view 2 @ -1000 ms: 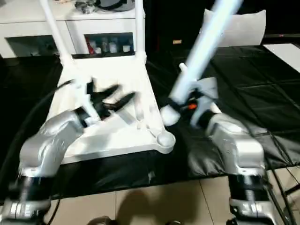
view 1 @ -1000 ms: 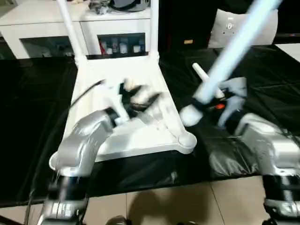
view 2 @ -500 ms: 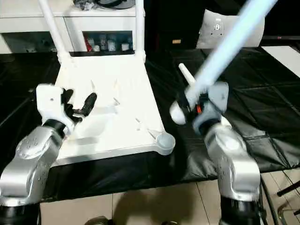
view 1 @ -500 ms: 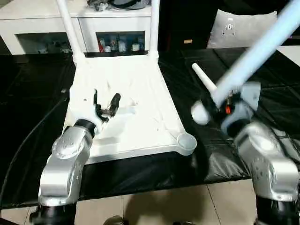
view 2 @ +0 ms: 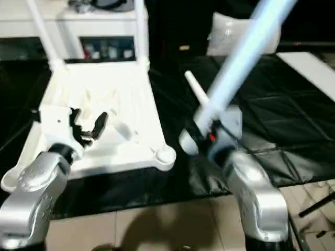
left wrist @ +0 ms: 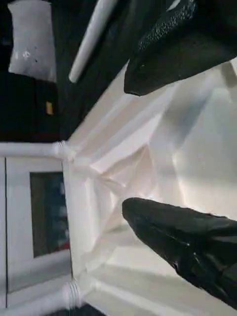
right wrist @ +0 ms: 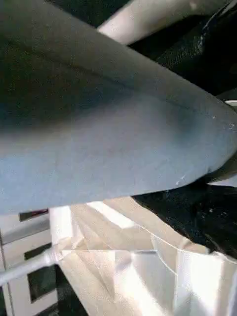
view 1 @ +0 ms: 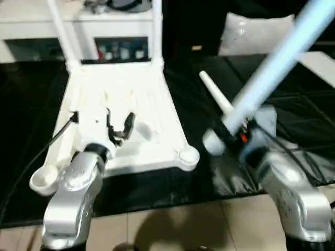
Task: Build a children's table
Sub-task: Pick table leg
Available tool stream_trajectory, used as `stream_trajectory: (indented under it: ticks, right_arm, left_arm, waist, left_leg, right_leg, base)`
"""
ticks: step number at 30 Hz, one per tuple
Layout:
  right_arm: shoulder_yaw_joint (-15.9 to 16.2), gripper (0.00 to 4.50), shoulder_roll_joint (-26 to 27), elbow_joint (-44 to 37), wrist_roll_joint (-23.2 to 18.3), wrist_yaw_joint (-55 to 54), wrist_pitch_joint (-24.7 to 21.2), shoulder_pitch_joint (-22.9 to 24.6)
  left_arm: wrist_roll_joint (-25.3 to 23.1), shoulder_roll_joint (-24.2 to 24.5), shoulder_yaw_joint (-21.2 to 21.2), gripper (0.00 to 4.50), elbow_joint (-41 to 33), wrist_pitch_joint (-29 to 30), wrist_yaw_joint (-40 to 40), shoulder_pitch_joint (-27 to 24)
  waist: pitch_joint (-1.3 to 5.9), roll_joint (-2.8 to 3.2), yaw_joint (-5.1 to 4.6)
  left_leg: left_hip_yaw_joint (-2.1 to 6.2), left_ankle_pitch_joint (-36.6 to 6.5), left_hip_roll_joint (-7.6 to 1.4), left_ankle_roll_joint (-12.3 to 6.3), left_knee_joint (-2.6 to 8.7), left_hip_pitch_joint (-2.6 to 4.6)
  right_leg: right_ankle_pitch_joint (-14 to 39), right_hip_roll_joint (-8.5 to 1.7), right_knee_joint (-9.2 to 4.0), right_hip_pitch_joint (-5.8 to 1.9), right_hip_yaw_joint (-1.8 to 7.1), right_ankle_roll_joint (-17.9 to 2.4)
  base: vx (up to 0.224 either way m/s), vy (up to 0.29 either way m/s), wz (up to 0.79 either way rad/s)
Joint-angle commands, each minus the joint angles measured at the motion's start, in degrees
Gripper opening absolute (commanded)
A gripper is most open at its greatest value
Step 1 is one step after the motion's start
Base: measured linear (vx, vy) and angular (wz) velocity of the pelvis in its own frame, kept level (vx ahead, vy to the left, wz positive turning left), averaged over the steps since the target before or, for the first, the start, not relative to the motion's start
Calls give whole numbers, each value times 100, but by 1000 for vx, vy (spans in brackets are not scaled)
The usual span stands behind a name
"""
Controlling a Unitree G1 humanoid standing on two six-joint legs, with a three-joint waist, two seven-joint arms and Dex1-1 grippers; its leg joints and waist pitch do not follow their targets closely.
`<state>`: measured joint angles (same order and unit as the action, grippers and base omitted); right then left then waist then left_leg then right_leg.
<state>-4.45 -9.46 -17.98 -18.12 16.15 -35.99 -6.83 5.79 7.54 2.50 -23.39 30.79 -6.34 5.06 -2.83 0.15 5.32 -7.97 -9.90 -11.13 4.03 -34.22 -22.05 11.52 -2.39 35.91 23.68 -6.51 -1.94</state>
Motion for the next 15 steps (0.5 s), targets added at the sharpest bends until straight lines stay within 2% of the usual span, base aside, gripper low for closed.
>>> stream_trajectory:
  ticks: [1,2,3,4,6,7,8,9,10,11,12,13,14,15]
  right_arm:
    - [15,186,-12,-147,94,-46,187,-54]
    - [41,186,-15,-134,131,-70,214,-53]
    - [57,186,-10,-114,154,-94,221,-60]
    - [68,186,-3,-109,152,-94,224,-58]
    - [73,186,29,-148,87,-77,184,-19]
    - [70,186,49,-179,41,-68,150,6]
    - [75,186,64,-221,20,-60,137,31]
    - [84,186,64,-228,2,-30,154,18]
    - [91,186,55,-195,-2,-15,182,-12]
    - [108,186,33,-123,22,0,223,-60]
    - [141,186,-5,-37,70,23,282,-100]
    - [153,186,-14,-22,79,34,295,-103]
    - [158,186,-17,-20,79,40,299,-101]
    - [175,186,-41,-1,87,58,314,-117]
  left_arm:
    - [-28,8,95,374,8,-31,73,-13]
    - [-27,-5,117,374,-17,9,68,-25]
    - [-39,1,119,374,-30,17,57,-26]
    - [-42,4,117,374,-28,43,48,-19]
    - [3,-5,120,374,-31,44,17,-18]
    - [36,-12,123,374,-36,27,0,-22]
    - [32,16,87,374,-63,43,-15,-46]
    - [15,73,4,374,-90,37,-70,-92]
    - [6,96,-45,374,-100,12,-103,-123]
    - [-5,105,-79,374,-110,-24,-120,-163]
    - [-14,102,-104,374,-135,-49,-116,-230]
    - [3,93,-94,374,-141,-34,-115,-253]
    - [18,86,-86,374,-143,-20,-116,-265]
    - [38,80,-64,374,-128,-49,-139,-286]
  waist:
    - [281,25,13]
    - [266,42,-1]
    - [250,81,-46]
    - [248,119,-63]
    - [225,130,-88]
    - [219,123,-104]
    - [212,115,-104]
    - [200,71,-97]
    - [219,69,-93]
    - [223,70,-95]
    - [236,-9,-91]
    - [245,25,-67]
    - [241,28,-69]
    - [246,-5,-63]
  left_leg:
    - [17,-1531,-91,-74,322,68]
    - [29,-1710,-126,-64,357,92]
    - [55,-2094,-183,-32,399,169]
    - [84,-2338,-221,11,444,194]
    - [115,-2636,-267,71,514,213]
    - [113,-2838,-267,106,536,250]
    - [111,-2893,-253,128,541,248]
    - [101,-2959,-219,147,540,269]
    - [99,-2878,-194,159,531,294]
    - [104,-2793,-194,157,536,269]
    - [90,-2614,-203,124,549,228]
    - [88,-2487,-212,120,547,219]
    - [80,-2472,-211,118,547,217]
    - [62,-2450,-201,114,538,231]
  right_leg:
    - [2836,-421,-840,-249,231,573]
    - [2838,-413,-850,-241,220,491]
    - [2827,-434,-886,-246,198,331]
    - [2699,-457,-873,-283,188,199]
    - [2448,-483,-856,-319,208,54]
    - [2426,-501,-855,-331,209,-13]
    - [2437,-510,-855,-336,214,-21]
    - [2623,-541,-875,-324,227,14]
    - [2663,-578,-872,-304,269,0]
    - [2603,-589,-855,-319,289,-18]
    - [2468,-594,-835,-341,318,-39]
    - [2364,-603,-789,-328,360,-97]
    - [2357,-602,-785,-315,373,-118]
    - [2364,-598,-789,-294,401,-142]
  base:
    - [0,0,0]
    - [-20,59,1]
    - [-20,59,1]
    - [-11,71,1]
    - [-5,83,-2]
    - [-4,93,-3]
    - [1,87,-2]
    - [1,87,-2]
    - [5,71,2]
    - [6,54,2]
    - [6,54,2]
    - [0,0,0]
    - [0,0,0]
    - [0,0,0]
